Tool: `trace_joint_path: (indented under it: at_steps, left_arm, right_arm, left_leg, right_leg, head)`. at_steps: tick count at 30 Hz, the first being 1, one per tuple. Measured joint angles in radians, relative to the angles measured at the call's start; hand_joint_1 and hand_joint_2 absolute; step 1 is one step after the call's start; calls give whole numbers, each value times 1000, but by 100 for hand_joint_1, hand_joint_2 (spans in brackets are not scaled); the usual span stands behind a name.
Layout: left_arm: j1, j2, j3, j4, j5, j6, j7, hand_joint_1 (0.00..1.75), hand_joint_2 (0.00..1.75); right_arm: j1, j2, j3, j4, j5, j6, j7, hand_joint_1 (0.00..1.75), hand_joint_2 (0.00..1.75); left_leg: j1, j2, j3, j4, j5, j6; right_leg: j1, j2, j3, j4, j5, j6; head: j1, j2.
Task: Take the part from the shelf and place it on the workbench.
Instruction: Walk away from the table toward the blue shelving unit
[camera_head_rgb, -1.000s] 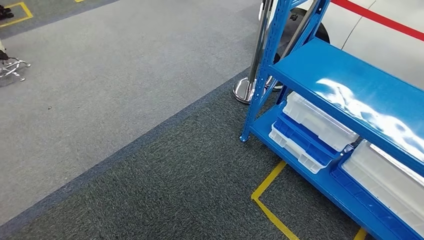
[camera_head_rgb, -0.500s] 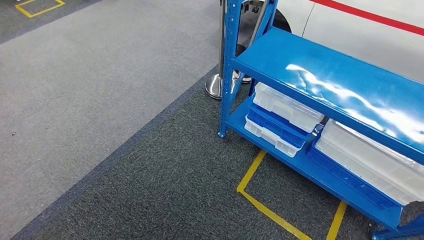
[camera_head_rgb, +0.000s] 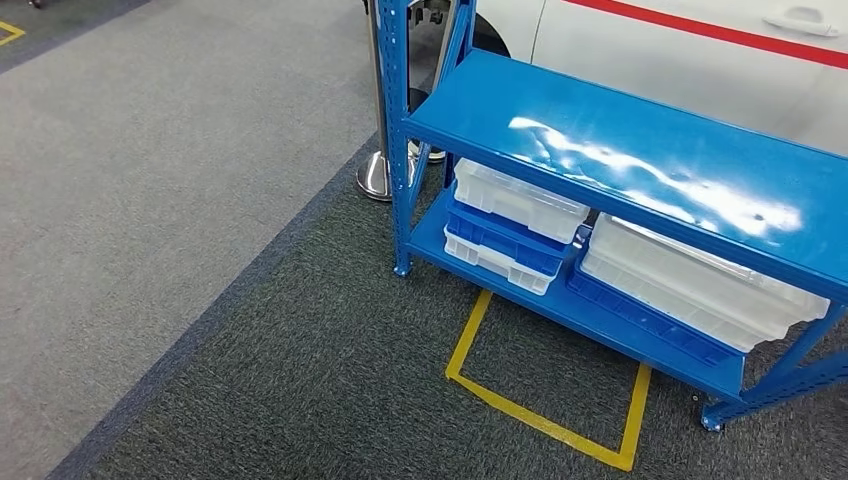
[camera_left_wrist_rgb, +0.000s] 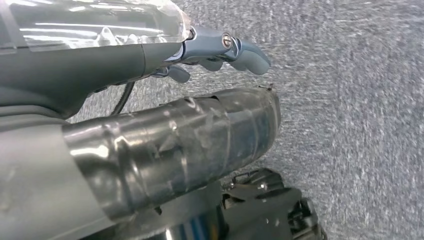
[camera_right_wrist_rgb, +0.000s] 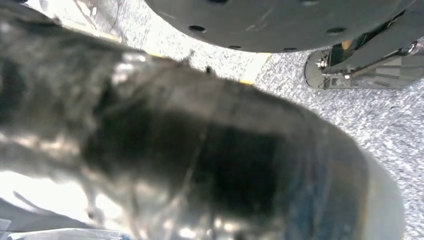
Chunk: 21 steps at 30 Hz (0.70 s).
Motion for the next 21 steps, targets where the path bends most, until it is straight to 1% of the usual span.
trace_joint_path:
  at_steps: [1,2,3,5,6,7,8,9,10,11,12,13,14,15,16,17,18,19,20,21]
  left_arm:
    - [0,0,0,0,0,0,-1,0,0]
    - [0,0,0,0,0,0,-2,0,0]
    - [-1,0,0,0,0,0,-3,0,0]
    - [-1,0,0,0,0,0,-3,0,0]
    - [0,0,0,0,0,0,-4,0,0]
    - [1,0,0,0,0,0,-4,0,0]
    - [2,0,0,0,0,0,-5,0,0]
    - [3,0,0,0,0,-1,-5,0,0]
    - [3,0,0,0,0,-1,-6,0,0]
    - [4,0,0,0,0,-2,-6,0,0]
    - [3,0,0,0,0,-2,-6,0,0]
    - [3,0,0,0,0,-2,-6,0,0]
    - [2,0,0,0,0,-2,-6,0,0]
    - [1,0,0,0,-1,-2,-6,0,0]
    - [-1,0,0,0,-1,-3,-7,0,0]
    - [-3,0,0,0,-2,-3,-7,0,0]
    - [-3,0,0,0,-2,-3,-8,0,0]
    - [-3,1,0,0,-2,-4,-9,0,0]
    - [-2,1,0,0,-2,-4,-10,0,0]
    - [0,1,0,0,-2,-4,-10,0,0]
  right_arm:
    - [0,0,0,0,0,0,0,0,0]
    - [0,0,0,0,0,0,-1,0,0]
    - [0,0,0,0,0,0,-1,0,0]
    - [-1,0,0,0,0,0,-1,0,0]
    - [-1,0,0,0,0,0,-1,0,0]
    - [-2,-1,0,0,0,0,-1,0,0]
    - [-2,-1,0,0,0,0,-1,0,0]
    - [-2,-1,0,0,0,0,-2,0,0]
    - [-2,-1,0,0,1,0,-2,0,0]
    - [-1,-2,0,0,1,0,-3,0,0]
    - [-2,-2,0,0,1,0,-3,0,0]
    - [-3,-2,0,0,2,0,-3,0,0]
    - [-3,-2,0,0,2,0,-3,0,0]
    - [-2,-2,0,0,2,0,-3,0,0]
    - [-1,-2,0,0,2,0,-3,0,0]
    - [0,-2,0,0,2,0,-3,0,0]
    - [0,-2,0,0,2,0,-3,0,0]
    - [-1,-2,0,0,2,0,-3,0,0]
    - [-2,-2,0,0,2,0,-3,0,0]
    - [-3,-2,0,0,3,0,-3,0,0]
  left_leg:
    - [2,10,3,-6,4,7]
    - [3,17,4,-9,7,11]
    - [3,19,5,-11,8,13]
    - [3,21,5,-11,8,14]
    - [2,26,4,-11,7,15]
    - [2,33,4,-11,7,16]
    - [1,51,4,-10,6,15]
    - [0,72,6,-10,3,14]
    - [0,92,9,-10,-1,11]
    - [-2,112,13,-9,-5,6]
    - [-4,123,17,-8,-10,0]
    - [-6,131,20,-8,-14,-6]
    - [-9,140,23,-8,-17,-12]
    - [-10,148,27,-8,-20,-18]
    - [-8,153,31,-8,-23,-24]
    - [-6,142,32,0,-33,-29]
    - [-4,121,24,23,-52,-34]
    - [-1,94,5,67,-81,-37]
    - [0,68,-23,130,-115,-38]
    - [0,54,-56,199,-145,-39]
  right_leg:
    - [1,-19,-6,13,-9,4]
    - [2,-40,-12,26,-19,5]
    - [3,-57,-17,36,-28,7]
    - [4,-61,-21,44,-33,7]
    - [3,-67,-33,68,-47,9]
    - [2,-75,-50,104,-66,12]
    - [-1,-84,-75,156,-83,17]
    - [-5,-96,-81,173,-81,21]
    - [-8,-112,-65,149,-59,23]
    - [-8,-138,-38,100,-35,22]
    - [-5,-159,-2,33,-10,15]
    - [-1,-172,15,-2,-3,7]
    - [4,-175,19,-13,-6,-2]
    - [6,-164,18,-13,-5,-9]
    - [4,-153,18,-15,-4,-16]
    - [2,-143,19,-19,-2,-23]
    - [0,-133,20,-22,1,-30]
    - [-2,-123,21,-25,3,-37]
    - [-1,-113,20,-25,4,-41]
    - [1,-101,19,-25,5,-43]
  head:
    - [1,0]
    - [3,0]
    - [4,0]
    - [4,0]
    - [4,0]
    - [4,0]
    - [4,0]
    - [4,0]
    - [4,0]
    - [4,0]
    - [3,0]
    - [2,0]
    - [2,0]
    - [1,0]
    - [1,0]
    - [1,0]
    - [0,0]
    - [0,0]
    - [-1,0]
    - [-1,0]
